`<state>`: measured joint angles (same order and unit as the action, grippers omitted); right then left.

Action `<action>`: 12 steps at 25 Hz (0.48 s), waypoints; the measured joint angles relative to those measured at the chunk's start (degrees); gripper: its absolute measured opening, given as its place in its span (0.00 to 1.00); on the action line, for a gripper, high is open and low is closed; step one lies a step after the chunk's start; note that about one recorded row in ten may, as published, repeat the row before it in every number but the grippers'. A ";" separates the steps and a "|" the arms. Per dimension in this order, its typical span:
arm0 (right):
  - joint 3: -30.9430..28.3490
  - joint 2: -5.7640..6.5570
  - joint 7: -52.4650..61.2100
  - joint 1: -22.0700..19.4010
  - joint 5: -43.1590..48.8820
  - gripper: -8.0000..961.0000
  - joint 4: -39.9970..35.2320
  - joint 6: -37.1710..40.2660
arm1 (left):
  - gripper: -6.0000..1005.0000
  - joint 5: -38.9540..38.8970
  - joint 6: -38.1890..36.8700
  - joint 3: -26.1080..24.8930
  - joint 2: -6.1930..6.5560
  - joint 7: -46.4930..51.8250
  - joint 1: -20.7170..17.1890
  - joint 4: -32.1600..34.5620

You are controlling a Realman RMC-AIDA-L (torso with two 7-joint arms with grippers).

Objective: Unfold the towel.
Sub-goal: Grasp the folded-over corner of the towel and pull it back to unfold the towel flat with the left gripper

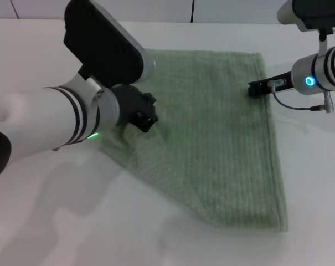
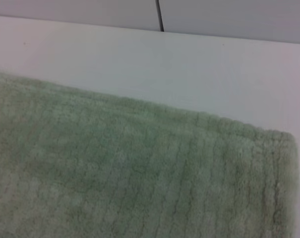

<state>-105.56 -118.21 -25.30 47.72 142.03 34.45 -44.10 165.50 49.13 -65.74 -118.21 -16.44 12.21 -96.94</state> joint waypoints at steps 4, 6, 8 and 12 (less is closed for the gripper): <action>0.00 0.00 0.00 -0.03 0.00 0.01 0.00 -0.01 | 0.03 0.00 0.01 -1.03 0.00 -0.02 -0.96 -0.16; 0.00 0.00 0.00 -0.04 0.00 0.01 0.00 -0.03 | 0.03 0.01 0.01 -1.47 0.00 -0.06 -1.53 -0.52; 0.00 0.00 0.00 -0.06 0.00 0.01 0.00 -0.07 | 0.03 0.05 0.01 -2.08 0.00 -0.15 -2.15 -1.07; 0.00 0.00 0.00 -0.08 0.00 0.01 0.00 -0.08 | 0.03 0.09 0.01 -2.47 0.00 -0.85 -3.19 -2.42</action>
<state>-105.56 -118.21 -25.31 47.64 142.03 34.45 -44.18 165.59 49.14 -68.21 -118.21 -17.29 9.02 -99.36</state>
